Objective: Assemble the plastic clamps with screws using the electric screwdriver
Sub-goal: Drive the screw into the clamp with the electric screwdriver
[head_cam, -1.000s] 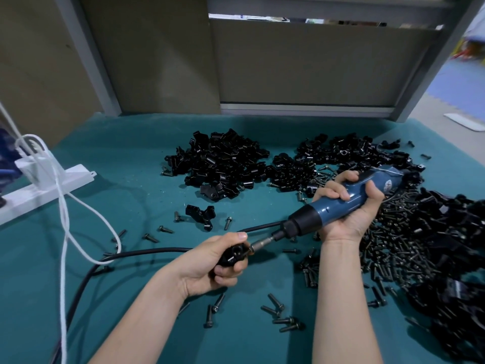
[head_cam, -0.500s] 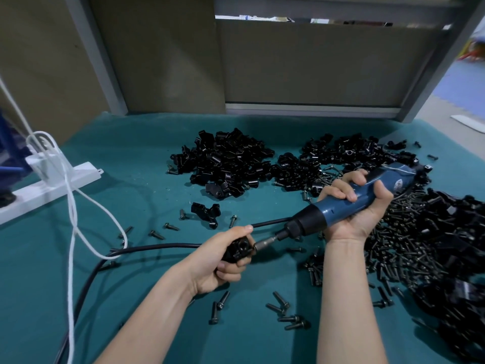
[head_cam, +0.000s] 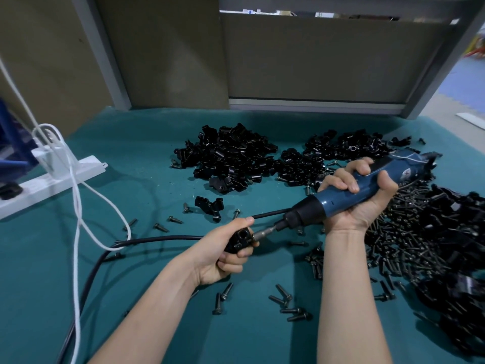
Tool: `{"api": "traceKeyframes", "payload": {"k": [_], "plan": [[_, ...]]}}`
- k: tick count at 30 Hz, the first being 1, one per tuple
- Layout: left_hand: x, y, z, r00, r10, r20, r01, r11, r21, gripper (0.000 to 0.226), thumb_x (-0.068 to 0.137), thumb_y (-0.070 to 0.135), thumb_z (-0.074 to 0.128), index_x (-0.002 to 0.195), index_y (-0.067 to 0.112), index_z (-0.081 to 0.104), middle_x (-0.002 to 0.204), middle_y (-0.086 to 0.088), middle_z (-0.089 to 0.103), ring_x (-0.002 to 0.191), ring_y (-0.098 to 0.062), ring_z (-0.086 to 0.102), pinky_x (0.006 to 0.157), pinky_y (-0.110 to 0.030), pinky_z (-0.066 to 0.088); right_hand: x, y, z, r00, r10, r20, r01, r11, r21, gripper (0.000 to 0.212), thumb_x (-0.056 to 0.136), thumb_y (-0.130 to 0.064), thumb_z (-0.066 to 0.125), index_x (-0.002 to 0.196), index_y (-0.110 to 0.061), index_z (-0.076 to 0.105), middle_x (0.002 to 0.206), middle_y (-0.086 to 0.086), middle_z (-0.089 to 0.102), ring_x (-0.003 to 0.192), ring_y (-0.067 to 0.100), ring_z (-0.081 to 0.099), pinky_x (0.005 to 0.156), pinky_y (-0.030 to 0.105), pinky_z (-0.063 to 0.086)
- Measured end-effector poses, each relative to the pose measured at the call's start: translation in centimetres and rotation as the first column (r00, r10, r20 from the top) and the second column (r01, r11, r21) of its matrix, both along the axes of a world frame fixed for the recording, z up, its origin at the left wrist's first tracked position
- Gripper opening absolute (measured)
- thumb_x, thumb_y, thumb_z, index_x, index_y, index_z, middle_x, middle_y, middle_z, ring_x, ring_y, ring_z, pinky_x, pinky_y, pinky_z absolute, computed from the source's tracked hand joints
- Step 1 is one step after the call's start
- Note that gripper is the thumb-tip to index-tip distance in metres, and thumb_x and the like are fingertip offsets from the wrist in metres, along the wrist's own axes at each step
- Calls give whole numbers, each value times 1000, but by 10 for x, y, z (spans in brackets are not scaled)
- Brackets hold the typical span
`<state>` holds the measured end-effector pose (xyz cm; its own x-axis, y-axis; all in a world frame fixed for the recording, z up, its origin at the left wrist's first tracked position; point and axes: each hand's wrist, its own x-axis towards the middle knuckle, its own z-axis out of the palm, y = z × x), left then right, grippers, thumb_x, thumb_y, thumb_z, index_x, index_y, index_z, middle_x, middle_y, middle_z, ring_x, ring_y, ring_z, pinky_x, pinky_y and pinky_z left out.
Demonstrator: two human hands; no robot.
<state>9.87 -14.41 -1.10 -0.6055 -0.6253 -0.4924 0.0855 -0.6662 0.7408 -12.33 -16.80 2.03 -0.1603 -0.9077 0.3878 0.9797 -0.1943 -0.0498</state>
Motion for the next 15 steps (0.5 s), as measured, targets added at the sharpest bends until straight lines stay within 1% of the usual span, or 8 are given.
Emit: {"api": "traceKeyframes", "payload": {"k": [8, 15], "plan": [[1, -1, -1, 1000, 12, -2, -12, 1000, 5, 40, 78, 43, 61, 78, 3, 54, 49, 0, 41, 29, -2, 22, 27, -13, 18, 1, -1, -2, 999, -40, -33, 41, 999, 33, 46, 55, -8, 86, 89, -11, 54, 69, -2, 62, 42, 12, 51, 46, 24, 48], [1, -1, 1, 1000, 29, 7, -29, 1000, 10, 40, 78, 42, 60, 77, 3, 55, 48, 0, 40, 29, -2, 22, 27, -13, 17, 3, -1, -3, 998, -44, -48, 45, 999, 27, 45, 55, -10, 86, 87, -11, 56, 69, -3, 62, 43, 10, 51, 46, 23, 48]]}}
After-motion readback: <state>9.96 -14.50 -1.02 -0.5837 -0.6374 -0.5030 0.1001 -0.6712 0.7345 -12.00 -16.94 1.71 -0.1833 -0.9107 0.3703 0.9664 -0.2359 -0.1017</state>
